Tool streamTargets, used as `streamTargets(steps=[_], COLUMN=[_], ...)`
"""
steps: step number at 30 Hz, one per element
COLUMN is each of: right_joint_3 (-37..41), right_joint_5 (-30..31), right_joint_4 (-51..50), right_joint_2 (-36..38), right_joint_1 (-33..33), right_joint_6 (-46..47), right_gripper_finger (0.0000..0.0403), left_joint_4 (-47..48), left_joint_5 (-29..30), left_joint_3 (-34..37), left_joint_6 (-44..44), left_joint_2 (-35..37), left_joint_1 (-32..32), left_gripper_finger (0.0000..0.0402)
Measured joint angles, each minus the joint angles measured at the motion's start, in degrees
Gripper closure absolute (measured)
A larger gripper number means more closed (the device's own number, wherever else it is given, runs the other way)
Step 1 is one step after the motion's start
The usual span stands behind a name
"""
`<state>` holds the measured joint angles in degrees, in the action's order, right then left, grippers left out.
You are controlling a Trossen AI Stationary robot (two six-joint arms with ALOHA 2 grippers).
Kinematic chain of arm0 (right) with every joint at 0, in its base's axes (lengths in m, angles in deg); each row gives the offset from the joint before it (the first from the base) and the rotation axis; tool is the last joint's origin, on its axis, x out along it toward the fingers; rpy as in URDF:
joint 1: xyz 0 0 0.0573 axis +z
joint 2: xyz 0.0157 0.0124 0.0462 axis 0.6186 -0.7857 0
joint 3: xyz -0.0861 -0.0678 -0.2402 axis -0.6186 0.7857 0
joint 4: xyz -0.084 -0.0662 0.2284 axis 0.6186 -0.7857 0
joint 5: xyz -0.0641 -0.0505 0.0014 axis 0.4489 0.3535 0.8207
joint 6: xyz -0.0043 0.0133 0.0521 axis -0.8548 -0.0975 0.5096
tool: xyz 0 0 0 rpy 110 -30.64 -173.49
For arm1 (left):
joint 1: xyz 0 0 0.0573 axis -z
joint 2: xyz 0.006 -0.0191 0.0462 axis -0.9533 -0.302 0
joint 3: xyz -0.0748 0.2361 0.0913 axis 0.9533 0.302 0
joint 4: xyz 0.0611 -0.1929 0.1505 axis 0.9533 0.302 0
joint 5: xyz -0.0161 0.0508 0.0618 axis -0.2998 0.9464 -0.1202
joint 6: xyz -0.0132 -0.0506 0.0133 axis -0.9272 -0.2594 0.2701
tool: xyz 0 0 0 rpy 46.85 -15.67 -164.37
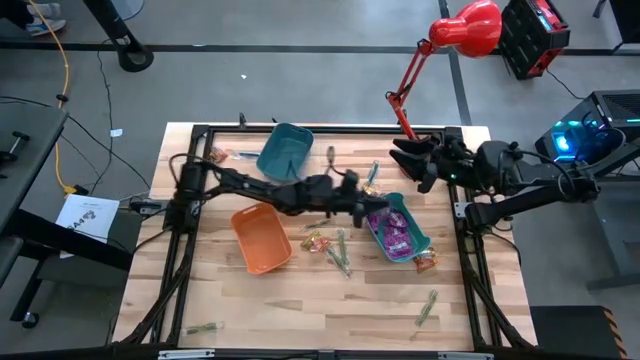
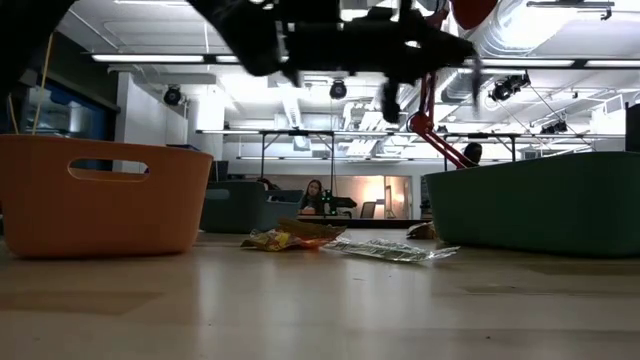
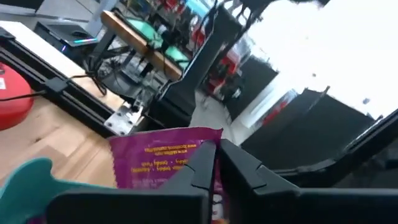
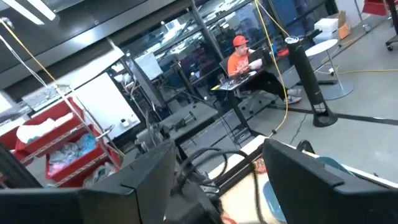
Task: Sort candy
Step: Put the purple candy into the green bin, then put the gold gummy into the blue bin
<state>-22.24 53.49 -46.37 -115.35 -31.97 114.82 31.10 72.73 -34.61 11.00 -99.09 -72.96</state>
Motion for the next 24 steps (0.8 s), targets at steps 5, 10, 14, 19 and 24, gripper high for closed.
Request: streamTargets(steps=[5, 10, 14, 19, 24], right_joint_3=[0.00, 0.00, 0.00, 0.00, 0.00], right_joint_5=[0.04, 0.04, -1.47, -6.27, -12.60], right_joint_4=[0.00, -0.30, -3.24, -12.10, -25.33], right_joint_2=[0.02, 0.13, 0.17, 0.17, -0.46], right_joint_1=[0.00, 0.00, 0.00, 0.15, 1.90], right_joint_6=[-0.44, -0.85, 0.01, 5.75, 16.57], right_gripper_finger=[0.0165, 0.0165, 0.0165, 0.0165, 0.0165], left_joint_4=[14.37, 23.67, 32.15, 42.95, 41.90], left_joint_5=[-4.57, -13.49, -30.32, -30.28, -19.49], left_joint_3=[-8.58, -10.56, -9.61, -1.76, 13.02], left_joint_6=[6.99, 9.46, 9.15, 14.79, 16.91], left_joint_2=[-2.78, -0.35, 5.32, 17.29, 34.63], left_joint_1=[0.00, -0.86, -4.21, -6.78, -7.87], left_gripper_finger=[0.0326, 0.0258, 0.0229, 0.0232, 0.0245])
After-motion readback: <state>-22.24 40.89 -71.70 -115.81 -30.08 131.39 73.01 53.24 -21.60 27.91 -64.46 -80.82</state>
